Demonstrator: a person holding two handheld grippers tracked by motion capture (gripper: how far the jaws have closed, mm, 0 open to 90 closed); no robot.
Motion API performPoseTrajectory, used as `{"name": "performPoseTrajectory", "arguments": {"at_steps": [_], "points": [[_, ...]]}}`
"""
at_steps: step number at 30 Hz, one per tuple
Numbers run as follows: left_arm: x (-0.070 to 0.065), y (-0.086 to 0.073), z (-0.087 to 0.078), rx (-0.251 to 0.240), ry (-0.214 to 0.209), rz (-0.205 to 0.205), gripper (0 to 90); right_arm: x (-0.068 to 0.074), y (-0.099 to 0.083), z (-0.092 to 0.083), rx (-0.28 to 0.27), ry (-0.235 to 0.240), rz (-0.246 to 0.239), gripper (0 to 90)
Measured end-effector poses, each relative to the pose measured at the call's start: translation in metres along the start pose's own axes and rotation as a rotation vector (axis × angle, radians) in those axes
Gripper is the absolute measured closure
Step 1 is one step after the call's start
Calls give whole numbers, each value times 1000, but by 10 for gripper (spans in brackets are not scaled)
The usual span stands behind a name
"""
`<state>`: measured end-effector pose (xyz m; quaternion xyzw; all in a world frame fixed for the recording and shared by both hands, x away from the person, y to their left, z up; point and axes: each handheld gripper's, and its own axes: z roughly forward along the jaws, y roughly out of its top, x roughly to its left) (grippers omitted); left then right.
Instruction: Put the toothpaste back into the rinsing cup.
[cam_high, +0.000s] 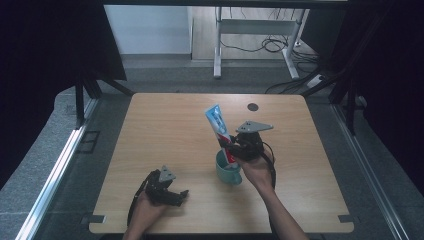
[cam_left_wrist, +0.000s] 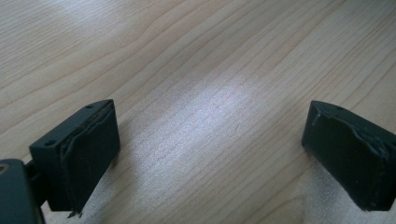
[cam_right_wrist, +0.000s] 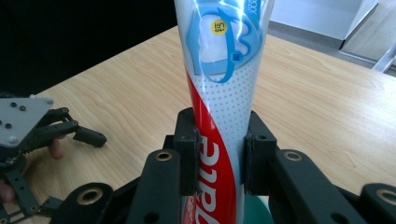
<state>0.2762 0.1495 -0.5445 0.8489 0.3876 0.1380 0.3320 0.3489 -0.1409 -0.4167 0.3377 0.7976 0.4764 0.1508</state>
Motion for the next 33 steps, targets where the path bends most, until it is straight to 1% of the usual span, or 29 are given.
{"name": "performPoseTrajectory", "arguments": {"at_steps": [9, 10, 15, 22, 30, 33], "points": [[0, 0, 0, 4, 0, 5, 40, 4, -9, 7, 21, -20, -22, 710], [0, 0, 0, -2, 0, 0, 40, 4, -11, 7, 25, -19, -23, 710], [0, 0, 0, -2, 0, 0, 40, 7, -14, 8, 25, -17, -29, 710], [0, 0, 0, -2, 0, 0, 40, 8, -20, 9, 31, -2, -11, 708], [0, 0, 0, -3, 0, -2, 40, 6, -30, 11, 43, -4, 4, 704], [0, 0, 0, -3, 0, -2, 40, 6, -33, 10, 48, -6, 1, 700]]}}
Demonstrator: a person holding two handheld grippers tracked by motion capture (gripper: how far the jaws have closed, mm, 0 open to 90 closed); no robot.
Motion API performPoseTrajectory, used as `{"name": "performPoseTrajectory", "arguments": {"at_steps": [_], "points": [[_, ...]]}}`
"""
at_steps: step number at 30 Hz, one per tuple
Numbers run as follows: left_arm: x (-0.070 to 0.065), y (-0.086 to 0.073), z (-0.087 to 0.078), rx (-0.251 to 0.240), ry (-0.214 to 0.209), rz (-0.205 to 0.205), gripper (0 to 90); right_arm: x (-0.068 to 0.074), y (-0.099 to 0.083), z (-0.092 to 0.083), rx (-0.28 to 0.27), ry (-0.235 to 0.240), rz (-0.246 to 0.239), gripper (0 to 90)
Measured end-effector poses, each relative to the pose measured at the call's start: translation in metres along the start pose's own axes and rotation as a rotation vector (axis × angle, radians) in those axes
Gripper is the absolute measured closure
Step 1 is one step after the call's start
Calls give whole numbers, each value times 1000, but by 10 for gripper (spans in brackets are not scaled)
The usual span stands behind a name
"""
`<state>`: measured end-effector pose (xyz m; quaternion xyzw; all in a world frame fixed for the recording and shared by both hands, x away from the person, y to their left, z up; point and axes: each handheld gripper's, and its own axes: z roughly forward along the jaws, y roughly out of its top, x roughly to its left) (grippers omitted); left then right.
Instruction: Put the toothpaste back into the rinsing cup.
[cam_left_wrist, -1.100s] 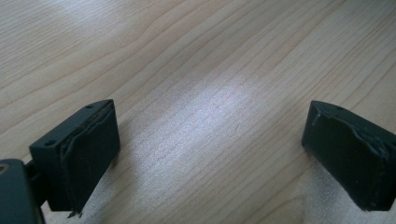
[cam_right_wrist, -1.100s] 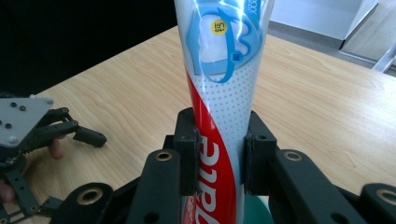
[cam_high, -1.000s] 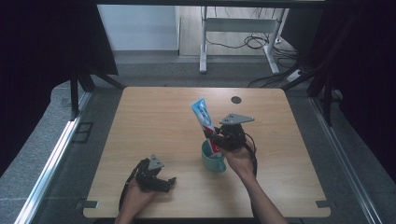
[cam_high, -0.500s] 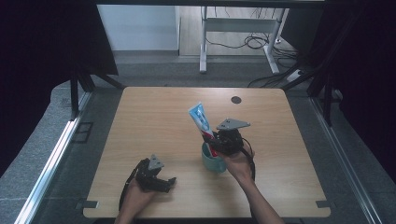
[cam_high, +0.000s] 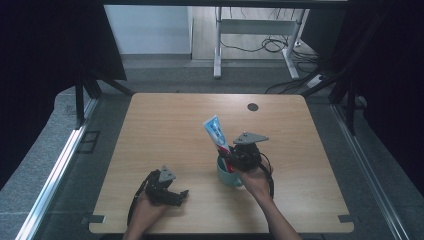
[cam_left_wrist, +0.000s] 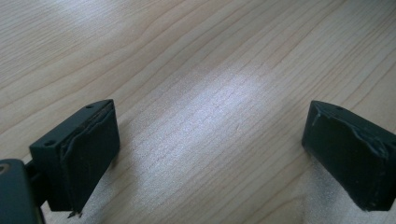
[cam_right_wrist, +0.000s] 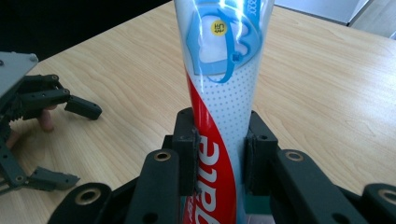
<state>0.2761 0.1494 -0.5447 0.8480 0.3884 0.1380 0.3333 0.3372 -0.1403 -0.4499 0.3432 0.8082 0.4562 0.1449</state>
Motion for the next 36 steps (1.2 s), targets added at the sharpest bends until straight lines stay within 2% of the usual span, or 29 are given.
{"name": "performPoseTrajectory", "arguments": {"at_steps": [17, 23, 29, 36], "points": [[0, 0, 0, 3, -1, 3, 40, -2, -10, -2, 19, 17, -6, 679], [0, 0, 0, 3, 0, 4, 39, -1, -17, 4, 84, 10, -28, 662], [0, 0, 0, 6, -1, 7, 39, -3, -17, 3, 91, 20, -17, 657], [0, 0, 0, 7, -1, 7, 39, -5, -16, 3, 88, 41, -2, 579]]}}
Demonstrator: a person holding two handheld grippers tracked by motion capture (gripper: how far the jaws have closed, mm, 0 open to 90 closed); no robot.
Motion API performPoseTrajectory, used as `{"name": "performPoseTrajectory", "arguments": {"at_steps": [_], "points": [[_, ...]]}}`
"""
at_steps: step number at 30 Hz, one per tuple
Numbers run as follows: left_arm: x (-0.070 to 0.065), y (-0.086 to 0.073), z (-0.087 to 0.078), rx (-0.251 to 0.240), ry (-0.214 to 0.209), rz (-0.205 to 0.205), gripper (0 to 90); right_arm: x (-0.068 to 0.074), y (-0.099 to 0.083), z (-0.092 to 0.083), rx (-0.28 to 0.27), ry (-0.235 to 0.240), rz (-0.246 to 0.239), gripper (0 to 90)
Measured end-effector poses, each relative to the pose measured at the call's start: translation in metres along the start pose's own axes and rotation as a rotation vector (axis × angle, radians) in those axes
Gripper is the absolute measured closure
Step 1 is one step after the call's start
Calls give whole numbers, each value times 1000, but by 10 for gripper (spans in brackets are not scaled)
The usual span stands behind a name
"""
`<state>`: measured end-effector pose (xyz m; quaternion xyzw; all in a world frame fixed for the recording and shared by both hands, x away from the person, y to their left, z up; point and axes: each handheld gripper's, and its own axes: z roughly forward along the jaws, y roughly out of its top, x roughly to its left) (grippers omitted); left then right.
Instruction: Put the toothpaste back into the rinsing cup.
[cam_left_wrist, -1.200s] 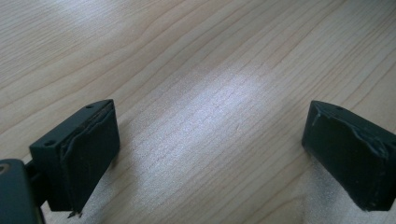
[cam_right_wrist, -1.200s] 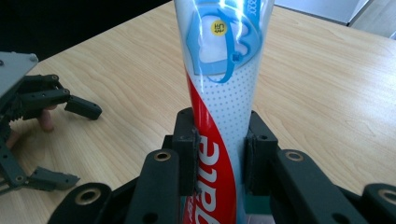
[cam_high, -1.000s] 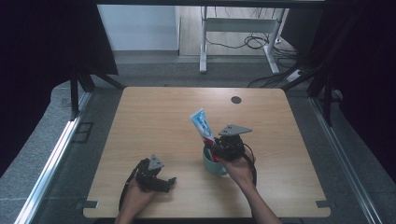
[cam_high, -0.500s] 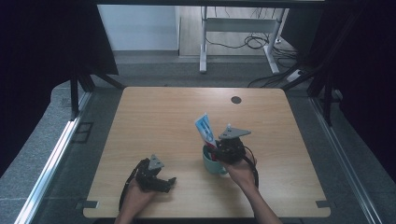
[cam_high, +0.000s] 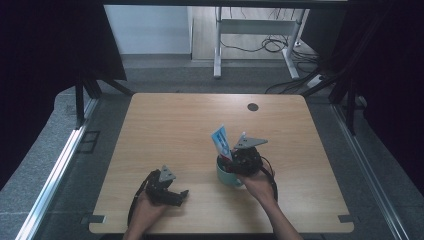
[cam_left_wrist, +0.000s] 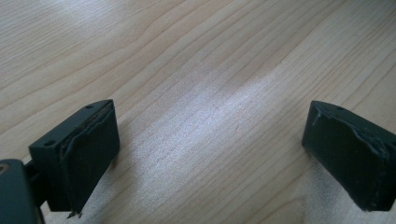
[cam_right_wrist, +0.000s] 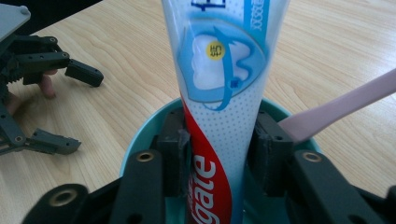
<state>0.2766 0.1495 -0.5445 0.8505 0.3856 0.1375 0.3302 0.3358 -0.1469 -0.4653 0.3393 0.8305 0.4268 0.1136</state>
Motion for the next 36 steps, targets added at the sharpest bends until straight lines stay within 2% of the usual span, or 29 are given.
{"name": "performPoseTrajectory", "arguments": {"at_steps": [10, 29, 36], "points": [[0, 0, 0, -2, -1, -2, 39, 2, 2, -4, 11, 7, -22, 462], [0, 0, 0, -5, 0, -8, 39, 11, 8, -17, 43, -1, -95, 226], [-1, 0, 0, -5, 0, -8, 39, 11, 4, -19, 43, -1, -93, 181]]}}
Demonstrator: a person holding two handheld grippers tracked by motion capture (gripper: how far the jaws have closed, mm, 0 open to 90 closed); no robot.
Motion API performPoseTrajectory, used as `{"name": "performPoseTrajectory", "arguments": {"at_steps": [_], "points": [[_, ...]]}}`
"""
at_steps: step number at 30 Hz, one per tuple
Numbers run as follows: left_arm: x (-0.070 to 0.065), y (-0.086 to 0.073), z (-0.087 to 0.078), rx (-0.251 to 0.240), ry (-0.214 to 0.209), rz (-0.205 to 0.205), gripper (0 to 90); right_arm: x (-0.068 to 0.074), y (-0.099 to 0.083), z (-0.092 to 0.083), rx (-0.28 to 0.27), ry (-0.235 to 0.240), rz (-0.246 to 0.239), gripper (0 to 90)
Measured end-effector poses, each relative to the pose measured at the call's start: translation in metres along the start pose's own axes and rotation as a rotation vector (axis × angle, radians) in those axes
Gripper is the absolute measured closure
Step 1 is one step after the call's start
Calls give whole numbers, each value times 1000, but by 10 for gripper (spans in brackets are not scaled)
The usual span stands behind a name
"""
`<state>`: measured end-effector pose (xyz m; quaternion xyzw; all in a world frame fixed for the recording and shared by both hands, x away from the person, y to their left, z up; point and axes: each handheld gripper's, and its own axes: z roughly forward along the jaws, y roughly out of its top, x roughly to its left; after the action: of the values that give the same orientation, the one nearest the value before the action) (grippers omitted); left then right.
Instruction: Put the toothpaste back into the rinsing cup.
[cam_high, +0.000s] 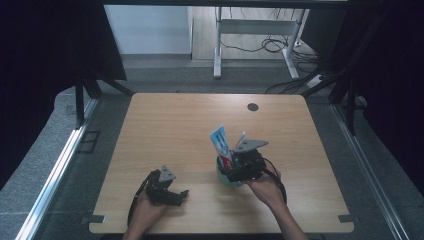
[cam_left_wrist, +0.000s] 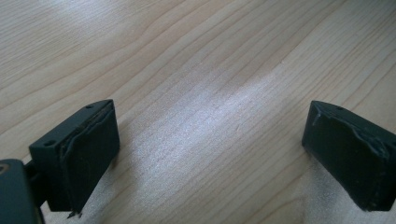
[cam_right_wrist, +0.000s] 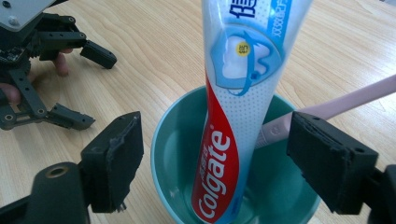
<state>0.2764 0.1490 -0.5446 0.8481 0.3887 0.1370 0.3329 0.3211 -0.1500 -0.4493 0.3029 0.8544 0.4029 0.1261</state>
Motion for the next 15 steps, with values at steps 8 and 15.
{"name": "performPoseTrajectory", "arguments": {"at_steps": [8, 15], "points": [[0, 0, 0, 3, 0, 4, 39, -1, -3, -4, 2, 11, 4, 136], [0, 0, 0, 3, 0, 5, 39, -1, -6, -9, 1, 17, 9, 125]]}}
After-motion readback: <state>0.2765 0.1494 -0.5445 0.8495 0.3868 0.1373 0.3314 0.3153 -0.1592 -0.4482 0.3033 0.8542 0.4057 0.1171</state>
